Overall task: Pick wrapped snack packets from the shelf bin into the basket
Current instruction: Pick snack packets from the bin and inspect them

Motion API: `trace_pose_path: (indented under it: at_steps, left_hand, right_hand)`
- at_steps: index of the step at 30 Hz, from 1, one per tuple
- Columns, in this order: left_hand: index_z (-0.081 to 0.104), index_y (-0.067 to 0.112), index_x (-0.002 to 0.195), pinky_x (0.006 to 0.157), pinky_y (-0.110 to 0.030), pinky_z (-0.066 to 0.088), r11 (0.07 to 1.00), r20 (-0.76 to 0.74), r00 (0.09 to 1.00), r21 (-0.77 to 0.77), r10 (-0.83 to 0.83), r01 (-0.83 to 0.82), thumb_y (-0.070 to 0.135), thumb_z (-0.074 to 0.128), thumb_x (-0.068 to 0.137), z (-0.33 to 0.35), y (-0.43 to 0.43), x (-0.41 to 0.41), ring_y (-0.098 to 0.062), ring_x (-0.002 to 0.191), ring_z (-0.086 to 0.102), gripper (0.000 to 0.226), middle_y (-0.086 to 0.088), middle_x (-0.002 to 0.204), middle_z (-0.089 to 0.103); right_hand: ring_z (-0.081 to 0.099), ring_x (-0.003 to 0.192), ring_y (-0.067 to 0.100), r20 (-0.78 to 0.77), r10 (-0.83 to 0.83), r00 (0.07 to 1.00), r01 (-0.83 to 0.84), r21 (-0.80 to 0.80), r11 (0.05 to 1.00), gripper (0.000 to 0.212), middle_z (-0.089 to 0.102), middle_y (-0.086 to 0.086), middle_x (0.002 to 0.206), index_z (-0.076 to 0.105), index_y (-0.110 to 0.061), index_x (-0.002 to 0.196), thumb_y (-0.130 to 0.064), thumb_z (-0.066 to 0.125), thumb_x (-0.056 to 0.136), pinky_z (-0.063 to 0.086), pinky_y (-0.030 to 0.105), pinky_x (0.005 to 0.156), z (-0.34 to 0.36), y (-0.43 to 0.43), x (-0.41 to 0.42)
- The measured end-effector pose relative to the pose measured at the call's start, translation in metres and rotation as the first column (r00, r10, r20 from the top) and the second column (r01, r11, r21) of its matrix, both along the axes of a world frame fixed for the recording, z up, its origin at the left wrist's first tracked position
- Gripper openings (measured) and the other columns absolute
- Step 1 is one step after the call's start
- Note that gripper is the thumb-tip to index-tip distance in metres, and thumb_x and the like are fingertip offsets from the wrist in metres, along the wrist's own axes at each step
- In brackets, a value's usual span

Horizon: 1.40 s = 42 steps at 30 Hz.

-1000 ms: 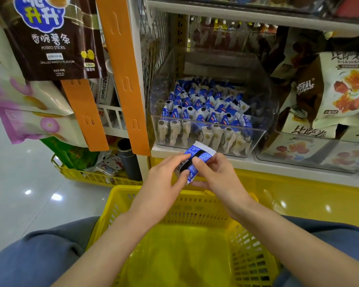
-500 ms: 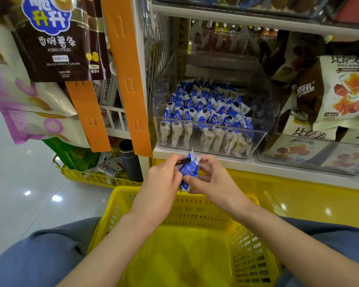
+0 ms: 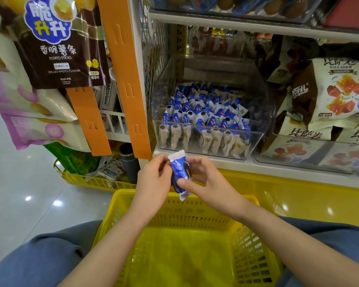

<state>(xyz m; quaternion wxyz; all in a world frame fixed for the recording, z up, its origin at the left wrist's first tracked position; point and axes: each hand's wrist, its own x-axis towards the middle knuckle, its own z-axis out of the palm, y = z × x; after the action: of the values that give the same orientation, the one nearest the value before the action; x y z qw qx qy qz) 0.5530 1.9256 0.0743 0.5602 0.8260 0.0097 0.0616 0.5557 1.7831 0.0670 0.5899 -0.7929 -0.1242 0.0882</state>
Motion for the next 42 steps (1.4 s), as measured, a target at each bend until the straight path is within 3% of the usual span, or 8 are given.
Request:
trace_pose_path:
  at_steps: [8,13,22,25,30,33,38,42]
  left_hand:
    - [0.064,0.014,0.099,0.058,-0.021,0.054,0.895,-0.2,0.972,-0.445,-0.121,0.02,0.015,0.038,0.098,0.009,-0.003,-0.002,-0.012,0.077,0.068,0.026,-0.008,0.089,0.07]
    - [0.063,0.012,0.085,0.075,-0.045,0.055,0.986,-0.054,0.996,-0.151,-0.075,0.066,0.011,0.05,0.094,0.005,-0.006,-0.003,-0.027,0.08,0.066,0.016,-0.009,0.081,0.067]
    - [0.061,0.006,0.096,0.073,-0.048,0.056,0.98,-0.017,0.991,-0.148,0.133,-0.134,0.019,0.05,0.094,0.004,0.004,0.005,-0.024,0.086,0.068,0.017,-0.015,0.09,0.068]
    - [0.061,0.012,0.093,0.073,-0.043,0.057,0.963,-0.018,0.988,-0.221,0.154,-0.154,0.02,0.05,0.094,0.007,0.003,0.005,-0.021,0.087,0.068,0.013,-0.012,0.091,0.068]
    - [0.06,0.014,0.111,0.082,-0.032,0.053,0.861,-0.196,0.976,-0.508,-0.099,-0.015,0.024,0.06,0.087,0.009,-0.003,-0.002,-0.016,0.094,0.068,0.027,-0.004,0.103,0.071]
    - [0.063,0.015,0.107,0.087,-0.034,0.052,0.905,-0.204,0.969,-0.424,-0.142,0.043,0.022,0.062,0.086,0.007,-0.006,-0.008,-0.017,0.097,0.067,0.021,-0.001,0.1,0.072]
    - [0.056,0.018,0.118,0.085,-0.024,0.05,0.922,-0.17,0.982,-0.388,-0.084,0.011,0.019,0.057,0.09,0.009,-0.003,-0.009,-0.01,0.1,0.063,0.028,0.002,0.107,0.068]
    - [0.055,0.022,0.118,0.083,-0.022,0.047,0.911,-0.122,0.992,-0.411,-0.037,-0.016,0.02,0.058,0.09,0.017,0.005,-0.006,-0.007,0.1,0.06,0.028,0.006,0.107,0.066]
  right_hand:
    - [0.062,0.092,-0.005,-0.071,-0.048,0.996,0.05,0.028,0.998,0.059,0.064,-0.006,0.111,0.048,-0.015,0.126,-0.021,0.076,0.074,0.049,0.011,0.079,0.004,-0.006,0.004]
    - [0.058,0.097,-0.001,0.15,0.023,0.988,0.02,-0.282,0.959,0.07,0.06,-0.011,0.109,0.044,-0.02,0.126,-0.026,0.081,0.067,0.048,0.017,0.085,0.001,-0.005,-0.002]
    - [0.068,0.081,0.021,-0.092,-0.016,0.996,0.013,-0.032,0.999,0.017,0.071,0.008,0.095,0.062,-0.02,0.097,-0.015,0.068,0.082,0.057,0.031,0.071,0.006,-0.002,-0.001]
    - [0.066,0.066,0.01,-0.184,-0.034,0.982,0.052,0.098,0.994,0.015,0.071,0.011,0.088,0.064,-0.012,0.098,-0.008,0.066,0.083,0.055,0.019,0.063,0.008,-0.002,0.001]
    - [0.065,0.062,0.003,-0.412,0.002,0.911,0.144,0.324,0.935,0.008,0.072,0.002,0.076,0.066,-0.01,0.092,-0.009,0.061,0.086,0.053,0.013,0.06,0.01,-0.004,0.0]
    - [0.065,0.057,0.004,-0.304,-0.019,0.953,0.087,0.211,0.974,0.007,0.07,0.002,0.074,0.063,-0.01,0.091,-0.006,0.06,0.088,0.055,0.016,0.06,0.011,0.002,-0.001]
    - [0.066,0.082,0.016,0.26,0.051,0.964,0.084,-0.482,0.872,0.022,0.07,-0.001,0.093,0.06,-0.017,0.105,-0.033,0.054,0.092,0.05,0.036,0.073,0.009,-0.002,-0.002]
    - [0.055,0.095,-0.006,0.403,0.043,0.914,0.149,-0.434,0.889,0.035,0.06,-0.015,0.105,0.055,-0.023,0.116,-0.044,0.039,0.092,0.045,0.013,0.081,0.024,-0.008,0.01]
